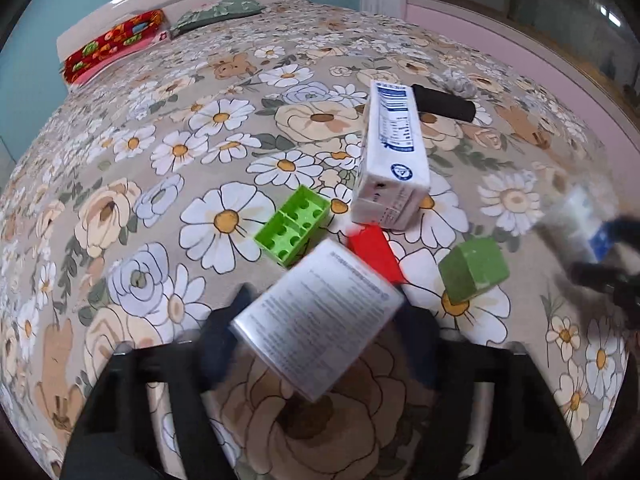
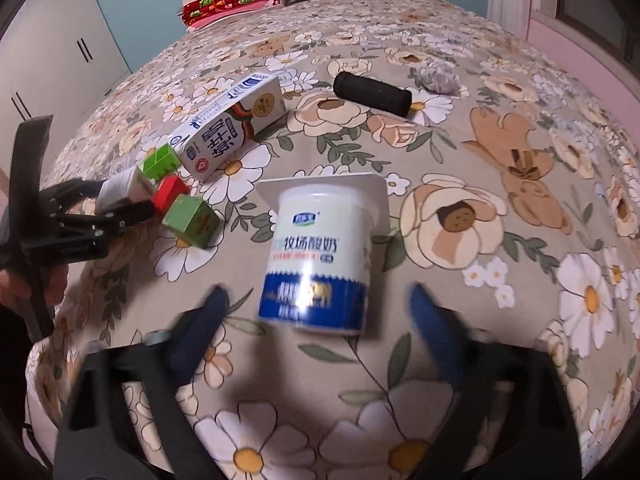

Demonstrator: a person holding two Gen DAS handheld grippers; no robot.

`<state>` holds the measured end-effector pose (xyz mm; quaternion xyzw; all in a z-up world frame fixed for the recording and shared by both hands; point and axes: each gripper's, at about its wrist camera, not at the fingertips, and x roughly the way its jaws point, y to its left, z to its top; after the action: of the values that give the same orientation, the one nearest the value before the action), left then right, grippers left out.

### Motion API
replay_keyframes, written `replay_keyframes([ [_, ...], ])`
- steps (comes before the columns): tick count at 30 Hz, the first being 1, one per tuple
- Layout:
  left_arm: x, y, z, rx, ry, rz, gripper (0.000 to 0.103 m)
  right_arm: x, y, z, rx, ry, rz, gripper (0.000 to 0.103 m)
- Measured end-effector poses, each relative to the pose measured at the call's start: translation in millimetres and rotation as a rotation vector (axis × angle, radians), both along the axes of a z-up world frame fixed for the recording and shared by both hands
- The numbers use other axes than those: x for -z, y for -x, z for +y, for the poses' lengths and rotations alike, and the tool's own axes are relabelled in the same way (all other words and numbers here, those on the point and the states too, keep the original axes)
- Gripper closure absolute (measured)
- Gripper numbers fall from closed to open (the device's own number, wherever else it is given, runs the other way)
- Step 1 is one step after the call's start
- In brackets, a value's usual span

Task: Collect trash
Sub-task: 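Grasp the white leaflet with the left tool while the right tool grasps the yogurt cup, then carry the leaflet and yogurt cup with both tools over the trash bin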

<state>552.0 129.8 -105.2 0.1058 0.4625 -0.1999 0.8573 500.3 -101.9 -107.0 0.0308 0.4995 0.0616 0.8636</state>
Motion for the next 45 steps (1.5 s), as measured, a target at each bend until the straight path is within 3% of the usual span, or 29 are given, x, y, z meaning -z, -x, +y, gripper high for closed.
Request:
replay_keyframes([
  [2, 1, -1, 0, -0.036, 0.016, 0.006, 0.035, 4, -4, 0, -0.001, 0.001, 0.003, 0.052],
  [13, -15, 33, -15, -0.14, 0.022, -0.01, 0.036, -14, 13, -7, -0.043, -0.007, -0.023, 0.053],
  [26, -100, 116, -42, -0.25, 0.01, -0.026, 0.036, -97, 79, -31, -0.084, -0.012, -0.131, 0.053],
  [36, -183, 213, -93, -0.259, -0.012, -0.138, 0.036, -177, 157, -60, -0.136, -0.008, -0.249, 0.053],
  [45, -216, 289, -113, -0.285, -0.008, -0.193, 0.036, -227, 238, -86, -0.184, -0.004, -0.322, 0.053],
])
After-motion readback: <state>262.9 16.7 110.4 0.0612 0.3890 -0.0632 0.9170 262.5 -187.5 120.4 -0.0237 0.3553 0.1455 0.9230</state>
